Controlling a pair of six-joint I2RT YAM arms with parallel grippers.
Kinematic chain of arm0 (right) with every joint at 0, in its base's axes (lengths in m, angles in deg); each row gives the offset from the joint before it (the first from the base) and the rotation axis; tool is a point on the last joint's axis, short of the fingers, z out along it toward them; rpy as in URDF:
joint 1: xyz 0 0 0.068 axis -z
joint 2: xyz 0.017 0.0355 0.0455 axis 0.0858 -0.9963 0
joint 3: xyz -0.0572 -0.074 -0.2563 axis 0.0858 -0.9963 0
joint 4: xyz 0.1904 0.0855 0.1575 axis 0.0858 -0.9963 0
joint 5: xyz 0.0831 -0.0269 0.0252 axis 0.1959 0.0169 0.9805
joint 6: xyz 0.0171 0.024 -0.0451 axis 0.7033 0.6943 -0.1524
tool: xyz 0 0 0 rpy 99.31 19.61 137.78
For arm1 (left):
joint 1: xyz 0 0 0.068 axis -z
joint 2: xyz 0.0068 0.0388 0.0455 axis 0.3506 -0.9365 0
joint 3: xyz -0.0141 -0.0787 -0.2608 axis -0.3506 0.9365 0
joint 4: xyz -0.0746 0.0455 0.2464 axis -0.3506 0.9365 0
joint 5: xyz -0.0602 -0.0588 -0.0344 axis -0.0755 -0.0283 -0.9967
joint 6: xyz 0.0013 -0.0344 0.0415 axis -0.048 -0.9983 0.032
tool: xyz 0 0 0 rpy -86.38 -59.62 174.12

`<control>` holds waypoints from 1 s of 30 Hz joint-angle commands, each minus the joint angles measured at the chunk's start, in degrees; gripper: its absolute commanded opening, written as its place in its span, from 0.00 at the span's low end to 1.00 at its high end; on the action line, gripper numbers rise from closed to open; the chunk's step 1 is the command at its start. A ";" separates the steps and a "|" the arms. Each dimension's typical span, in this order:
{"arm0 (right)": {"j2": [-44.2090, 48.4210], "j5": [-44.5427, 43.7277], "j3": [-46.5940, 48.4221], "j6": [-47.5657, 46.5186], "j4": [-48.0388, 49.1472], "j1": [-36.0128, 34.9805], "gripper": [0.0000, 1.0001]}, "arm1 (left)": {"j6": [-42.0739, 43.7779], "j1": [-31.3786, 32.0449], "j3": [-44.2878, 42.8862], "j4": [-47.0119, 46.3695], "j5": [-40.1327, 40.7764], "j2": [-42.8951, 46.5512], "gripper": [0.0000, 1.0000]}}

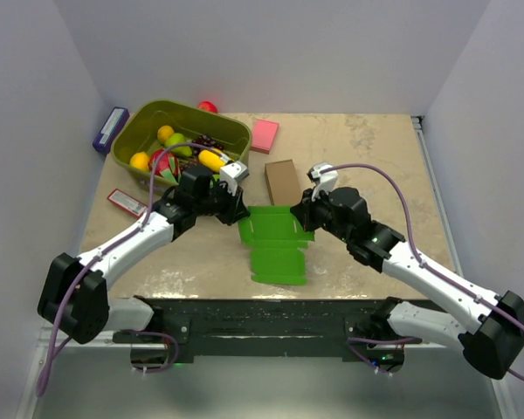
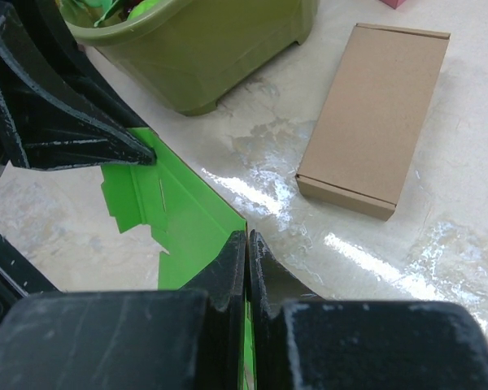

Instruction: Fold the paper box

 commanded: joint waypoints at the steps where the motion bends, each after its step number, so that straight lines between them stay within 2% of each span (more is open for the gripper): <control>1: -0.39 -2.68 -0.06 1.48 2.73 -0.21 0.00 | 0.03 2.03 -0.47 0.00 6.97 1.72 0.20; 5: -0.65 -3.74 -0.24 1.74 2.38 -0.12 0.00 | -0.06 3.00 -0.91 1.15 10.85 1.72 0.19; 9: -0.74 -3.92 -0.59 1.75 2.55 -0.21 0.00 | -0.23 3.17 -0.83 0.98 10.77 2.07 0.28; 13: -0.92 -3.83 -0.68 1.83 2.55 -0.21 0.00 | -0.50 3.17 -0.65 0.10 9.01 2.07 0.29; 22: -1.36 -3.92 -0.59 1.66 2.29 -0.12 0.00 | -0.59 3.26 -0.39 0.54 13.05 3.30 0.29; 30: -1.97 -4.01 -0.76 1.57 2.47 -0.21 0.00 | 0.47 3.70 0.05 -0.08 13.06 4.09 0.19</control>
